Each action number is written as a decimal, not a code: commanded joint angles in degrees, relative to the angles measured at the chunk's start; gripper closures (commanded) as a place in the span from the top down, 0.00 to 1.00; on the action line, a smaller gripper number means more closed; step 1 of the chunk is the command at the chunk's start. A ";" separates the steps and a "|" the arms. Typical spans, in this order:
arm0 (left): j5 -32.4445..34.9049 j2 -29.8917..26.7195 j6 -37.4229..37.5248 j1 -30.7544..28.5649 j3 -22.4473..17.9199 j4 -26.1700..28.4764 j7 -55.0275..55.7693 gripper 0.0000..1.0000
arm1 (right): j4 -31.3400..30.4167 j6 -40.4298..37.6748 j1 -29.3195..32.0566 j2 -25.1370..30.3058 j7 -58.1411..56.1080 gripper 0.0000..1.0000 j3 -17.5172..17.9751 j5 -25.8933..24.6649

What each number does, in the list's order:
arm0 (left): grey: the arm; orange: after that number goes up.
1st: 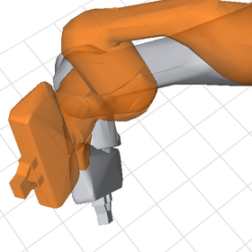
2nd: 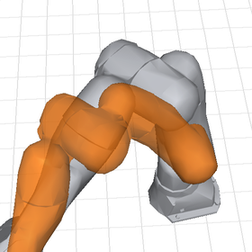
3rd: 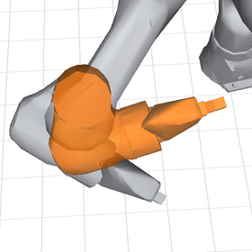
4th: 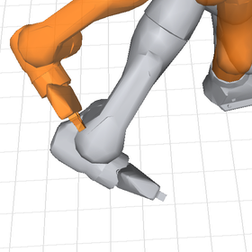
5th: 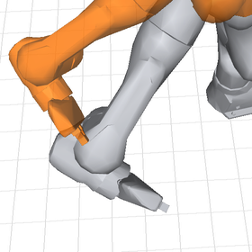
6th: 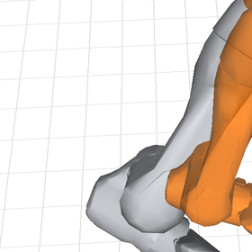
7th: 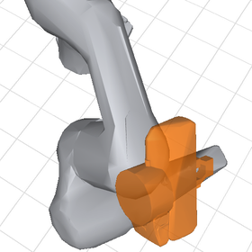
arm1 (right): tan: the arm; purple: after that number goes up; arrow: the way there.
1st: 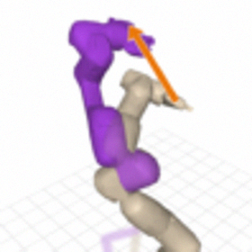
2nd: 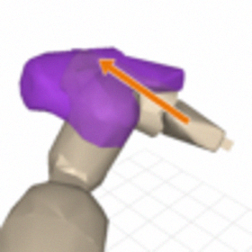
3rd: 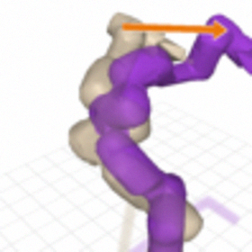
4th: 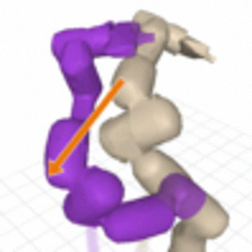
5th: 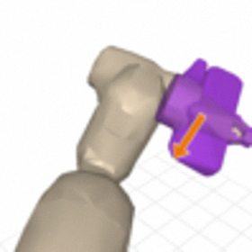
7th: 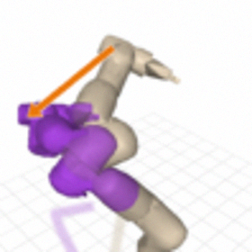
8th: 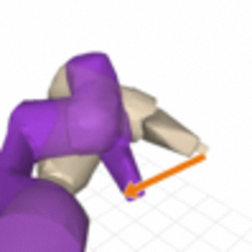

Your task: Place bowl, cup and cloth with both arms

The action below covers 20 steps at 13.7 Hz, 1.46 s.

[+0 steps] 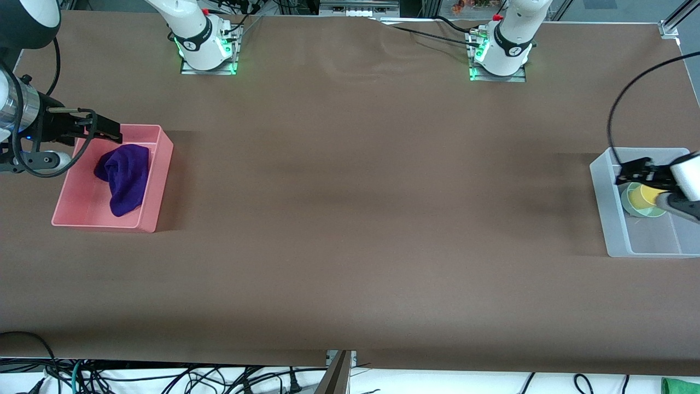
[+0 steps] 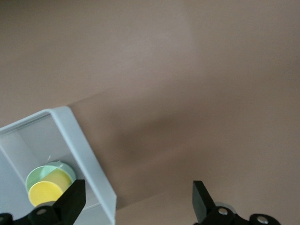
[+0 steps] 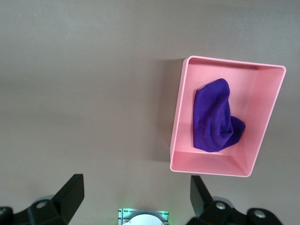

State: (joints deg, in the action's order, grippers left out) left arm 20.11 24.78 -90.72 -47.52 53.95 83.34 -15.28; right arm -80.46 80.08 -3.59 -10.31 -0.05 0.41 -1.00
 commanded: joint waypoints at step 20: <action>-20.64 -27.34 -13.95 50.15 -54.04 21.43 13.26 1.00 | 0.13 0.07 0.61 0.29 -0.31 1.00 -0.32 0.30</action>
State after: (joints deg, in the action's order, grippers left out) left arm -0.19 -2.15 -103.49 1.57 0.46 103.63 -2.44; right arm -80.46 80.11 -3.33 -10.31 -0.05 -0.02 -1.00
